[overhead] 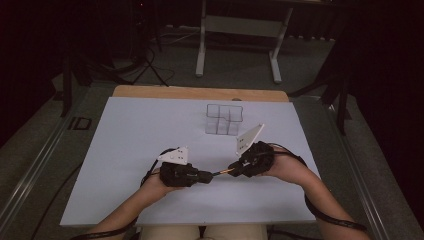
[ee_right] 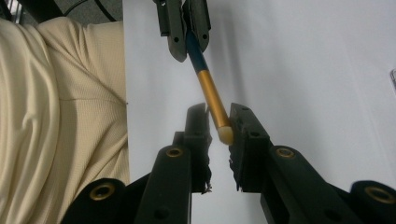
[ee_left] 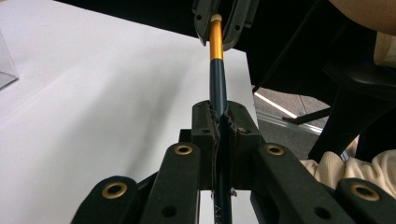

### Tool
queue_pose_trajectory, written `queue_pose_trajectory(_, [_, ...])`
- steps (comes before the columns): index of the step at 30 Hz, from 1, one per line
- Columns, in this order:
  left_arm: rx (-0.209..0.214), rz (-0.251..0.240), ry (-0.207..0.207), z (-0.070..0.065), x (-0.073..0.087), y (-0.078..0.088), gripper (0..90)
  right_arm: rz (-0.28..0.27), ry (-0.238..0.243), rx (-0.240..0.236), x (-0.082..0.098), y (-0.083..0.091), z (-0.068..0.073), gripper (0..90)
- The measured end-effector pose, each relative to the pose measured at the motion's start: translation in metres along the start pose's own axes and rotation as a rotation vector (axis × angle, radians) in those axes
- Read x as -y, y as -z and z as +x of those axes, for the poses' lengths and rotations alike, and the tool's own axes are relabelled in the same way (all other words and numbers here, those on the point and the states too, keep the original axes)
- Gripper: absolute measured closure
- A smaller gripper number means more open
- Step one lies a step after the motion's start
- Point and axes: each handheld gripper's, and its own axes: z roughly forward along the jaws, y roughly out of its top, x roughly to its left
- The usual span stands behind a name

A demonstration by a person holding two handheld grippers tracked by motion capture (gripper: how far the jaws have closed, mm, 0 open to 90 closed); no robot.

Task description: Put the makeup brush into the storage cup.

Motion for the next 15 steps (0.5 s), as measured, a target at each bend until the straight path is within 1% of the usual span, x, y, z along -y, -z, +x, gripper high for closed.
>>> queue_pose_trajectory(5, [0.012,-0.016,-0.009,-0.0015,-0.0005,-0.0009,84.9,-0.017,0.004,-0.021,-0.0011,0.0004,0.0004,77.9])
queue_pose_trajectory(7, [0.017,-0.021,-0.013,-0.0015,-0.0008,-0.0013,84.9,-0.021,0.005,-0.028,-0.0019,0.0004,0.0014,76.1])
queue_pose_trajectory(9, [0.018,-0.014,-0.023,-0.0017,-0.0014,-0.0020,84.9,-0.015,0.014,-0.031,-0.0025,0.0001,0.0017,75.7])
queue_pose_trajectory(12, [0.023,-0.014,-0.024,-0.0018,-0.0017,-0.0030,85.0,-0.005,0.011,-0.036,-0.0032,-0.0011,0.0025,74.8])
queue_pose_trajectory(13, [0.029,-0.017,-0.019,-0.0017,-0.0017,-0.0032,84.9,-0.001,0.014,-0.036,-0.0032,-0.0022,0.0027,74.5])
queue_pose_trajectory(15, [0.030,-0.016,-0.026,-0.0022,-0.0017,-0.0041,84.9,0.000,0.014,-0.044,-0.0037,-0.0037,0.0029,77.1])
